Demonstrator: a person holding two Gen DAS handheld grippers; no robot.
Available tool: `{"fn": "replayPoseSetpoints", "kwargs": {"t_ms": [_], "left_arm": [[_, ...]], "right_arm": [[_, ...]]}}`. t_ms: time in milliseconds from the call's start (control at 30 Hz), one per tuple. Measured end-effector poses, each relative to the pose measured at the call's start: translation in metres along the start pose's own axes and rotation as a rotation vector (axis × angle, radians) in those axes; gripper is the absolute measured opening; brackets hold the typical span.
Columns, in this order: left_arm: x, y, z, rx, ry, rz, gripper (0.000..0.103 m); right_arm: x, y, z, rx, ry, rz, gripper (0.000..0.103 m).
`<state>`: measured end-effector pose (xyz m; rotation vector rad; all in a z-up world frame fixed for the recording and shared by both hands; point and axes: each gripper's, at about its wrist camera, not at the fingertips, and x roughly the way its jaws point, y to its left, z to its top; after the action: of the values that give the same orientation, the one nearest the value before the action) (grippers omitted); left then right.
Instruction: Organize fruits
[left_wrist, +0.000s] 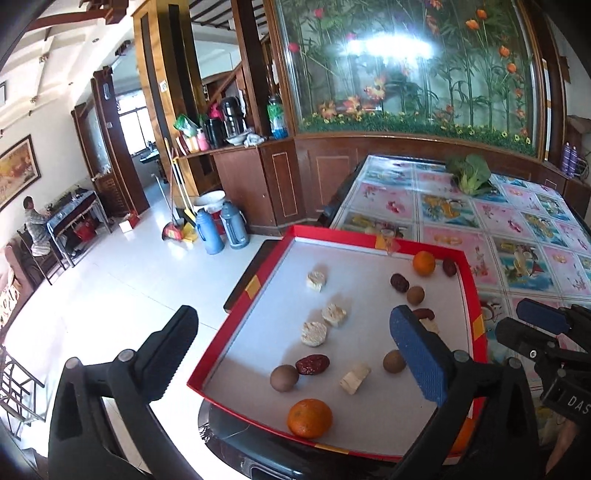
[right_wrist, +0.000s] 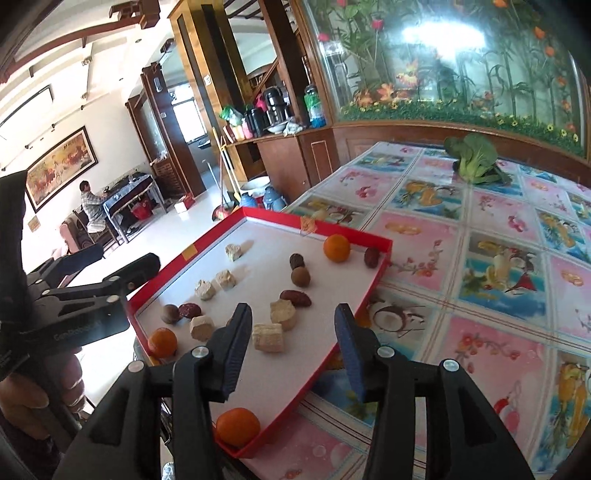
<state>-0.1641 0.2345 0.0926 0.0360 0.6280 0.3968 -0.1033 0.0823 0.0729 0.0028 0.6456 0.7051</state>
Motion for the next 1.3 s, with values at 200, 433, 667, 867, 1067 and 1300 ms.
{"fn": "replayPoseSetpoints", "kwargs": {"t_ms": [200, 433, 667, 867, 1067, 1300], "left_arm": [[-0.025, -0.004, 0.006, -0.02, 0.003, -0.007, 0.103], [-0.045, -0.009, 0.015, -0.033, 0.016, 0.012, 0.103], [-0.063, -0.011, 0.016, -0.018, -0.046, 0.126, 0.103], [-0.078, -0.01, 0.015, -0.014, -0.079, 0.159, 0.103], [-0.09, -0.007, 0.015, -0.03, -0.097, 0.151, 0.103], [-0.102, -0.006, 0.012, -0.033, -0.114, 0.135, 0.103]], "right_arm": [[-0.026, -0.009, 0.004, 0.023, -0.064, -0.009, 0.047], [-0.057, -0.011, 0.004, 0.02, -0.128, -0.031, 0.053], [-0.071, 0.0, 0.002, -0.019, -0.167, -0.038, 0.058], [-0.08, 0.012, -0.003, -0.061, -0.192, -0.048, 0.065], [-0.093, 0.02, -0.003, -0.074, -0.227, -0.046, 0.068], [-0.099, 0.028, -0.004, -0.091, -0.244, -0.048, 0.069]]}}
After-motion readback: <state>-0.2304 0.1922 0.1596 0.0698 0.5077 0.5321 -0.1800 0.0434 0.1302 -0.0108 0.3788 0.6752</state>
